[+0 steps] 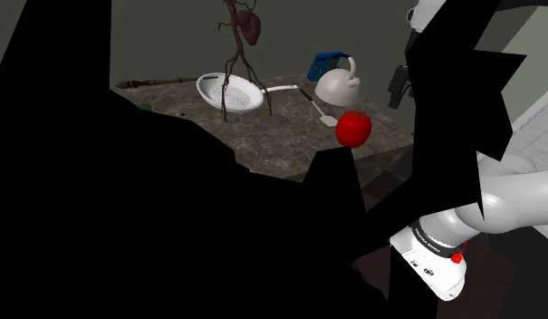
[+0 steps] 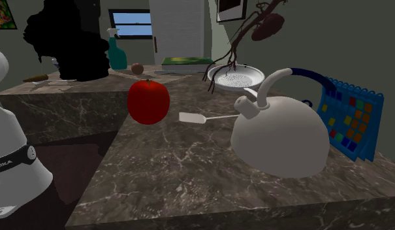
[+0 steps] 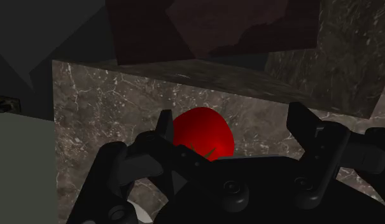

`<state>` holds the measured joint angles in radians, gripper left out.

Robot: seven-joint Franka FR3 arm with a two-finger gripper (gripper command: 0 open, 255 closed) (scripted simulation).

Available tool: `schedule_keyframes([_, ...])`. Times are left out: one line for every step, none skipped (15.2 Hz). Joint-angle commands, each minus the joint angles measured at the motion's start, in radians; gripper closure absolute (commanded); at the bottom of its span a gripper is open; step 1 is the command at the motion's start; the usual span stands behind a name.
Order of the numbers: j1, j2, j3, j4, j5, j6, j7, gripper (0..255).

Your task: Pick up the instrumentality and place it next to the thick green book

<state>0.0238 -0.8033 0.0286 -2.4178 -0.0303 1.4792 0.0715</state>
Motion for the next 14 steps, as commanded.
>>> schedule_keyframes([0.000,0.000,0.000,0.000,0.000,0.000,0.000,0])
schedule_keyframes([-0.005,0.025,-0.004,-0.005,-0.002,0.037,0.003,0])
schedule_keyframes([-0.009,0.051,-0.007,-0.009,-0.004,0.074,0.006,0])
schedule_keyframes([-0.014,0.079,-0.011,-0.011,-0.006,0.111,0.009,0])
schedule_keyframes([-0.018,0.107,-0.015,-0.012,-0.008,0.147,0.011,0])
schedule_keyframes([-0.023,0.137,-0.019,-0.012,-0.010,0.183,0.014,0])
schedule_keyframes([-0.027,0.167,-0.023,-0.010,-0.011,0.218,0.017,0])
schedule_keyframes([-0.032,0.198,-0.027,-0.007,-0.013,0.252,0.020,0])
schedule_keyframes([-0.036,0.229,-0.031,-0.002,-0.014,0.286,0.022,0])
schedule_keyframes([-0.040,0.262,-0.034,0.004,-0.015,0.319,0.025,0])
schedule_keyframes([-0.044,0.295,-0.038,0.012,-0.016,0.351,0.027,0])
schedule_keyframes([-0.048,0.328,-0.042,0.021,-0.016,0.383,0.030,0])
schedule_keyframes([-0.051,0.362,-0.046,0.031,-0.017,0.413,0.032,0])
schedule_keyframes([-0.055,0.396,-0.050,0.043,-0.017,0.442,0.034,0])
